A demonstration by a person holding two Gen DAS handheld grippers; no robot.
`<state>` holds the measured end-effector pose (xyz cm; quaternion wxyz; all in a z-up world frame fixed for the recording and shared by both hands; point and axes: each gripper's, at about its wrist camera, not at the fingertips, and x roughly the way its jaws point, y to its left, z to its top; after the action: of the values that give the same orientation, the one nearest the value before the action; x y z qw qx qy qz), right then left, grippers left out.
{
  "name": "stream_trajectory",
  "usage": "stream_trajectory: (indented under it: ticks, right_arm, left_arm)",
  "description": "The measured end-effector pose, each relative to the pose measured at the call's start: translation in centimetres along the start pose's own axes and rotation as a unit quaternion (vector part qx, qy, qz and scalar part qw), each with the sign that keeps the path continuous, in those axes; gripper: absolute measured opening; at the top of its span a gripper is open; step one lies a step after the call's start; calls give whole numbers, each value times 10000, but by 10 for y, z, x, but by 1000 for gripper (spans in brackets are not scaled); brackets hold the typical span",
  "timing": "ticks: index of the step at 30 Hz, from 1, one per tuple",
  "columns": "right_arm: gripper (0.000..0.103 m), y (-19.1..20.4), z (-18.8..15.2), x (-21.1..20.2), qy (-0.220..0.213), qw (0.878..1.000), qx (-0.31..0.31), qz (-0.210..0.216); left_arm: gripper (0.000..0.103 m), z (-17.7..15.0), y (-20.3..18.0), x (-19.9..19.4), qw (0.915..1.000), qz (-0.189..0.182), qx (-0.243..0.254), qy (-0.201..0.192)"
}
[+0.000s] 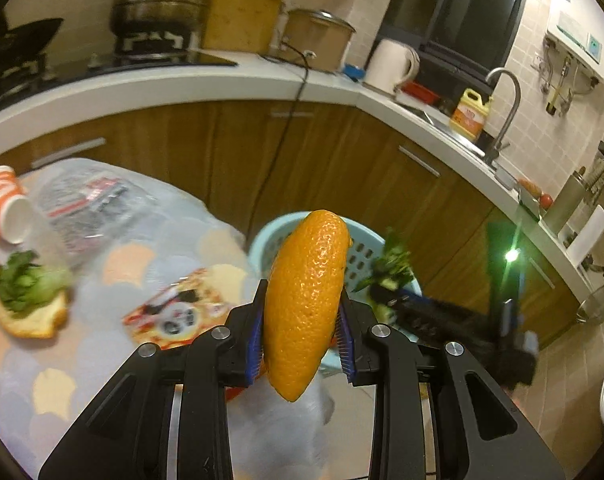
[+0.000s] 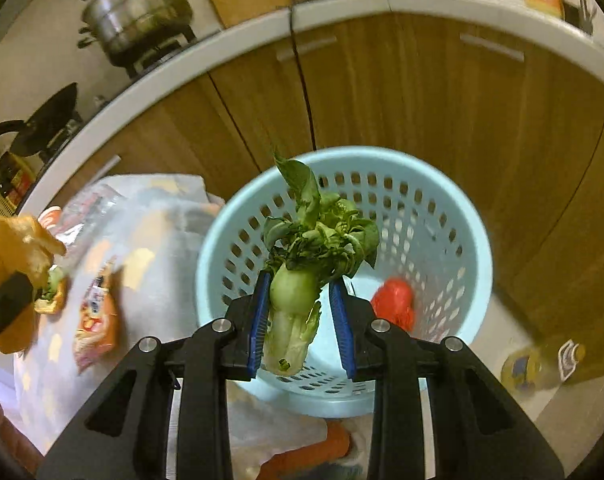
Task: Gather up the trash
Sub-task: 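Carry the peel and bok choy over the basket and release both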
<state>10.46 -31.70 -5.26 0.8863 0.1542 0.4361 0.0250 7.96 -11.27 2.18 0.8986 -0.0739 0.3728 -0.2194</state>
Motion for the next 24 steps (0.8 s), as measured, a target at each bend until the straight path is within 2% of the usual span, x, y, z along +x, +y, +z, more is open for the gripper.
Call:
stream_trajectory:
  ticks: [10, 16, 17, 20, 24]
  right_arm:
    - [31, -16, -4, 24, 489, 9988, -37, -22]
    - [35, -32, -5, 15, 440, 9990, 114, -23]
    - [35, -35, -7, 15, 440, 9989, 146, -16]
    - [36, -41, -10, 13, 457, 9988, 197, -12]
    - [36, -45, -12, 9, 435, 9988, 227, -8]
  left_arm:
    - [31, 8, -26, 59, 9988, -60, 109, 471]
    - [34, 11, -31, 81, 9981, -5, 148, 602]
    - [37, 11, -33, 86, 9979, 51, 185, 618]
    - [56, 11, -35, 97, 9973, 224, 243, 657]
    - [57, 12, -30, 100, 9969, 286, 246, 688]
